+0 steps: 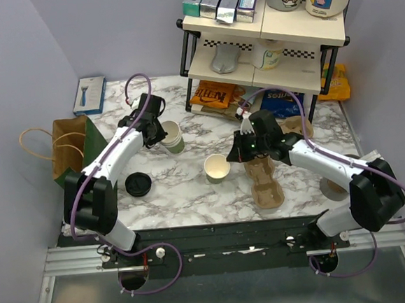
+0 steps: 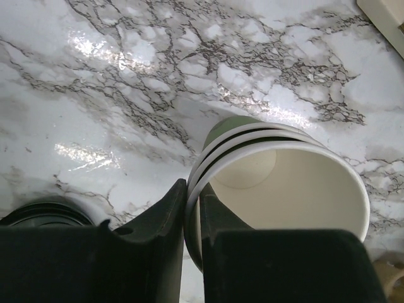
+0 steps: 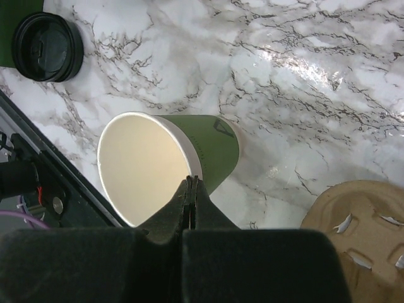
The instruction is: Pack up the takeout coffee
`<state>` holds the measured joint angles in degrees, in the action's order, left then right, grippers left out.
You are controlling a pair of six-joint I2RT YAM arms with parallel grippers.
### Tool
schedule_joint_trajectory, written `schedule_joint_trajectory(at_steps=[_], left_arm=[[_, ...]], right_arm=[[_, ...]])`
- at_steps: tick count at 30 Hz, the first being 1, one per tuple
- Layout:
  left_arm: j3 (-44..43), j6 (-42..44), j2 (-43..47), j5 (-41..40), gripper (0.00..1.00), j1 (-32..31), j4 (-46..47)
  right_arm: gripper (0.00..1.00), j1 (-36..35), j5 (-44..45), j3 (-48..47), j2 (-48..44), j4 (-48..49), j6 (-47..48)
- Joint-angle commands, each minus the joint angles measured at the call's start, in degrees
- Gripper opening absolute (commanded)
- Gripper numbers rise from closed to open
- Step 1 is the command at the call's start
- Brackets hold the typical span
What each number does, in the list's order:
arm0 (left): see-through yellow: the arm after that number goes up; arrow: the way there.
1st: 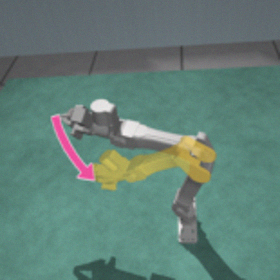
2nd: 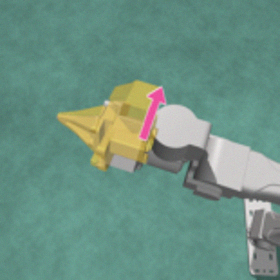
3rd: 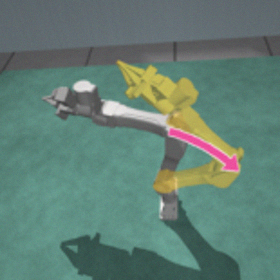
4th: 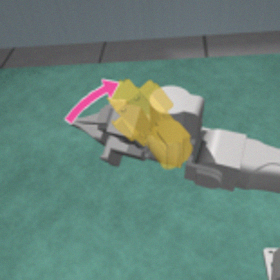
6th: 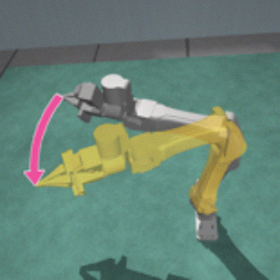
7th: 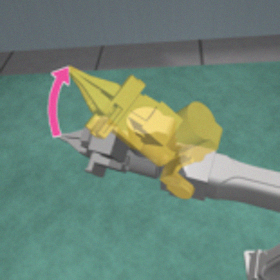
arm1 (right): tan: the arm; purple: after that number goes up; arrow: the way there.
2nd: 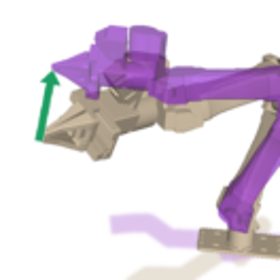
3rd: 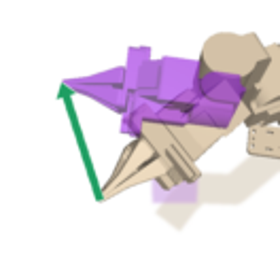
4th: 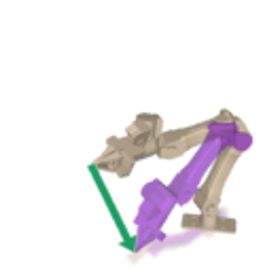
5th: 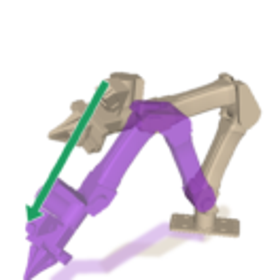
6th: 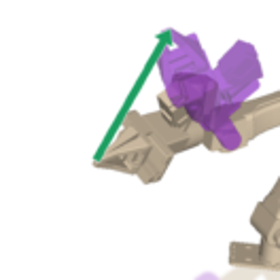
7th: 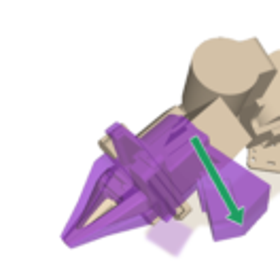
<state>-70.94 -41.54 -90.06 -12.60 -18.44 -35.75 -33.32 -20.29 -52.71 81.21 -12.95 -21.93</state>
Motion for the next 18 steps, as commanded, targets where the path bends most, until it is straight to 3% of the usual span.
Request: schedule_joint_trajectory(at_steps=[1,3,4,6,7,10,18], left_arm=[[-2.5,1.4,0.3,-4.6,0.2,0.9,-3.1],[-2.5,1.5,0.4,-5.6,0.2,1.9,-3.7],[-2.4,1.5,0.4,-5.9,0.2,2.2,-4.2],[-2.1,1.5,0.8,-6.5,0.2,3.1,-4.3],[-1.8,1.5,0.9,-6.5,0.2,3.9,-4.2],[-1.6,1.5,1.3,-6.9,0.2,5.6,-4.0],[-2.2,1.3,0.9,-10.4,0.2,11.4,-5.7]], right_arm=[[0.03,-0.2,3.0,-0.2,1.1,0.4,-3.5],[0.11,-0.1,4.1,-0.3,0.9,0.1,-4.0],[0.25,-0.2,5.3,-0.4,0.4,-0.4,-4.1],[0.41,-0.1,6.8,-0.7,-0.3,-1.4,-4.0],[0.55,-0.1,8.1,-1.1,-1.1,-2.1,-3.9],[0.71,-0.1,11.0,-2.3,-2.8,-4.3,-4.6],[0.97,-0.1,23.6,-2.8,-13.9,-8.4,-5.5]])
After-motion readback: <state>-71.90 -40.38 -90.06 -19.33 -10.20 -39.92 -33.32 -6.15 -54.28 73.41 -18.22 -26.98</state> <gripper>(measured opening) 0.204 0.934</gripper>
